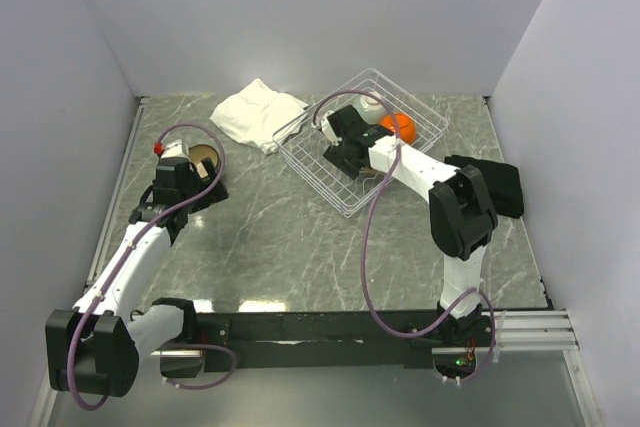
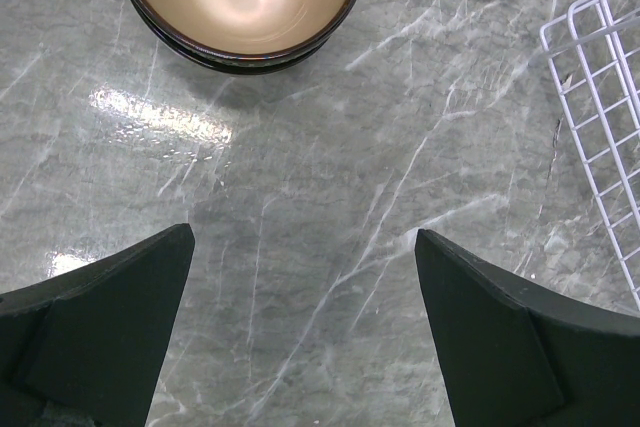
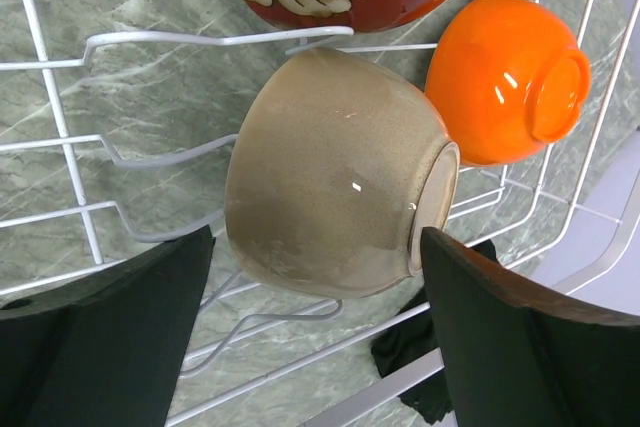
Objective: Unload the bowls from the dish rack
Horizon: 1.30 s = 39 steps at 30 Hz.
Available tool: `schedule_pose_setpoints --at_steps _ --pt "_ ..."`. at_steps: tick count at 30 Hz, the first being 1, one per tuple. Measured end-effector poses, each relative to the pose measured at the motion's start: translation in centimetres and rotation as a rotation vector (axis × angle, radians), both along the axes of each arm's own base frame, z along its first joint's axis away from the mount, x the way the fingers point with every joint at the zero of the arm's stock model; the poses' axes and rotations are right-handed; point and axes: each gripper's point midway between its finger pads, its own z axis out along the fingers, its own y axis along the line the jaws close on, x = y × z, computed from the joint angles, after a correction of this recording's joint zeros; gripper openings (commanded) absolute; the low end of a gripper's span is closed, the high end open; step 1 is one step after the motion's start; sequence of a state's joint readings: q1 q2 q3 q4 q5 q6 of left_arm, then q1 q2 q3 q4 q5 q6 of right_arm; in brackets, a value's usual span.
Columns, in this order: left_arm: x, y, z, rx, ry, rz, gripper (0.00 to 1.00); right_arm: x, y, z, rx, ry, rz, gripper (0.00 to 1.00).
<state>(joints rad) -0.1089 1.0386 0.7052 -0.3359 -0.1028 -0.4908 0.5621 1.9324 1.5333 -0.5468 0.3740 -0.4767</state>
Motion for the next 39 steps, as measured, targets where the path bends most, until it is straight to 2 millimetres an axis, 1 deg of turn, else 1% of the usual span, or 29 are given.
schedule_pose_setpoints --at_steps 3,5,8,13,16,19,20,23,26,31,36,39 --pt "0.0 0.0 0.0 0.0 0.0 0.0 0.99 0.1 -0.1 0.0 -0.009 -0.003 -0.008 0.82" --pt "0.0 0.0 0.0 0.0 0.0 0.0 1.0 0.3 -0.5 0.3 -0.025 -0.019 -0.024 0.79" --pt "0.0 0.0 0.0 0.0 0.0 0.0 0.99 0.7 -1.1 -0.2 -0.047 -0.023 -0.045 0.76" --pt "0.0 0.0 0.0 0.0 0.0 0.0 0.99 0.7 -1.0 0.0 -0.059 -0.031 -0.049 0.75" --pt "0.0 0.0 0.0 0.0 0.0 0.0 0.99 0.7 -1.0 0.0 -0.061 -0.033 -0.051 0.69" --pt "0.0 0.0 0.0 0.0 0.0 0.0 0.99 0.7 -1.1 0.0 -0.06 -0.035 -0.055 0.6" --pt "0.0 0.0 0.0 0.0 0.0 0.0 0.99 0.7 -1.1 0.0 -0.059 -0.036 -0.056 0.55" --pt "0.0 0.0 0.0 0.0 0.0 0.0 1.0 0.7 -1.1 0.1 -0.057 -0.038 -0.058 0.46" --pt "0.0 0.0 0.0 0.0 0.0 -0.001 0.99 0.7 -1.1 0.5 -0.052 -0.048 -0.065 0.41" --pt "0.0 0.0 0.0 0.0 0.0 -0.001 0.99 1.0 -1.9 1.8 -0.026 -0.079 -0.1 0.36" --pt "0.0 0.0 0.0 -0.001 0.0 -0.001 0.99 1.2 -3.1 4.3 0.041 -0.129 -0.158 0.3" --pt "0.0 -0.1 0.0 -0.002 -0.001 -0.003 0.99 1.1 -3.6 5.7 0.096 -0.15 -0.19 0.3"
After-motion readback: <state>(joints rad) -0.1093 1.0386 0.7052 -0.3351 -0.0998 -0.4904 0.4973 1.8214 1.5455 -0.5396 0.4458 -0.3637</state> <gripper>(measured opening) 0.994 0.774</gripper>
